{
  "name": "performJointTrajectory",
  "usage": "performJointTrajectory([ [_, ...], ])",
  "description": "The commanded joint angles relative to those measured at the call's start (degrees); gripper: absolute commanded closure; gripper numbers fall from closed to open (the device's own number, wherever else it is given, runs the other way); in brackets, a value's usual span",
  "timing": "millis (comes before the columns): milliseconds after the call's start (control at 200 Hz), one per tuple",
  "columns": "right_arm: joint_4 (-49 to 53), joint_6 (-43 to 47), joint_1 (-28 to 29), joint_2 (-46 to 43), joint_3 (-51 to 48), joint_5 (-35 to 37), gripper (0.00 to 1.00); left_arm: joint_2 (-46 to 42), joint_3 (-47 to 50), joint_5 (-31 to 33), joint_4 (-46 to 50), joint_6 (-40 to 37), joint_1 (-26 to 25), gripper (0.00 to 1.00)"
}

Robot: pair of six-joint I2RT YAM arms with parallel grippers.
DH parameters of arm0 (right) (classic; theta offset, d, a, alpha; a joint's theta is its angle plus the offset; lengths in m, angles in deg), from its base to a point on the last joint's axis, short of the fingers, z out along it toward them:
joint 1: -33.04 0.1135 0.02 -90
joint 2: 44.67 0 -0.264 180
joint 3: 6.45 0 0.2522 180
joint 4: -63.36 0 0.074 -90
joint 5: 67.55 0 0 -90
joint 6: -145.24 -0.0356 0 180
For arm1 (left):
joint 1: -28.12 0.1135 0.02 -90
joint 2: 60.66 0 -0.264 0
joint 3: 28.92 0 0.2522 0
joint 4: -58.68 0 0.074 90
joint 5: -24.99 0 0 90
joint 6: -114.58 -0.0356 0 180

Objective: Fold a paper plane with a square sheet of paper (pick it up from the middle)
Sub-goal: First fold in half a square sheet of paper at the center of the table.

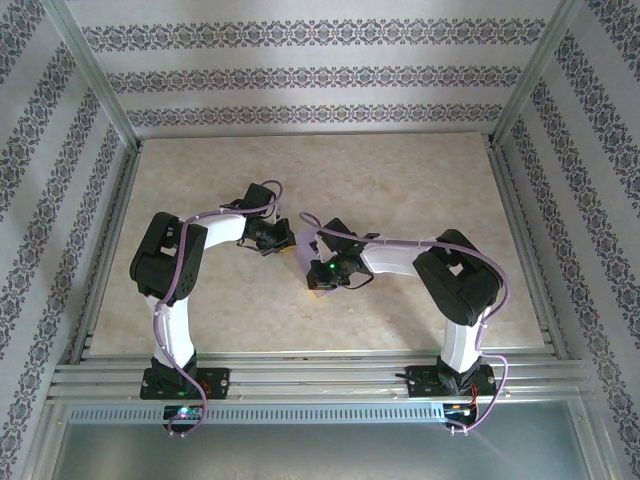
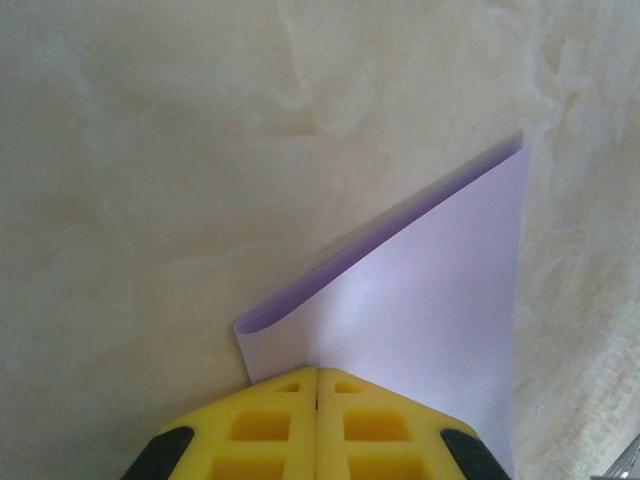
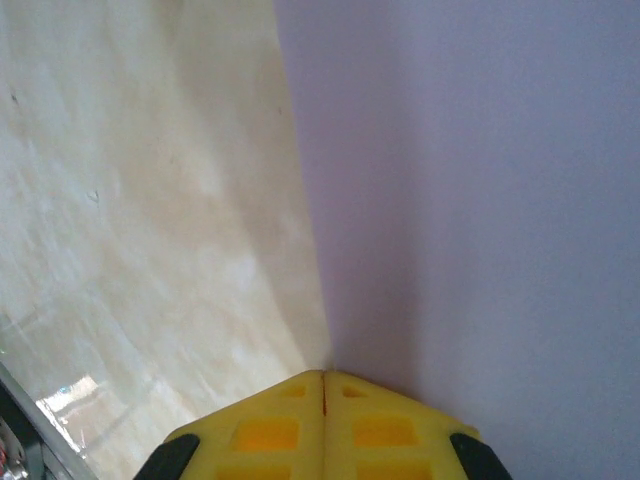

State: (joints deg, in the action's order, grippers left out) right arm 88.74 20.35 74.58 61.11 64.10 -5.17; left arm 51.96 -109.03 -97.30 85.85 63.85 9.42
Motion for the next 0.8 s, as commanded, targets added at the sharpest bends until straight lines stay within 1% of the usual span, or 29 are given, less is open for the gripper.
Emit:
performJointTrajectory([
  [0,4.75,1.54,1.41,-2.01,-2.92,-1.46,1.00,3.49,0.78,6.74,6.19,-1.21,-0.27,0.93],
  [110,5.19,2.64,2.24,-4.37,-5.46,-2.34,1.00,3.27,0.61,6.37,6.34,-1.52,-0.26,0.93],
  [250,7.53,6.67,1.86,-9.03,-7.49,-1.71,1.00,2.75,0.15,5.13,6.20,-2.59,-0.26,0.93],
  [335,5.84,6.75,0.93,-12.67,-6.85,-1.62,1.00,2.31,-0.30,3.51,5.62,-3.12,-0.37,0.92],
  [410,2.72,5.14,0.57,-14.01,-5.91,-0.73,1.00,1.54,-0.76,1.95,4.92,-3.49,-0.61,0.90],
  [490,0.85,3.34,0.45,-12.69,-4.25,1.67,1.00,0.16,-1.44,0.69,4.30,-4.01,-1.29,0.89],
  [595,0.44,1.67,-0.21,-7.86,-1.07,4.13,1.00,-1.26,-2.18,-0.30,3.50,-4.28,-2.02,0.88],
  [794,1.14,0.08,-0.93,0.29,5.04,4.63,1.00,-1.44,-2.49,-0.32,2.58,-4.81,-2.21,0.88],
])
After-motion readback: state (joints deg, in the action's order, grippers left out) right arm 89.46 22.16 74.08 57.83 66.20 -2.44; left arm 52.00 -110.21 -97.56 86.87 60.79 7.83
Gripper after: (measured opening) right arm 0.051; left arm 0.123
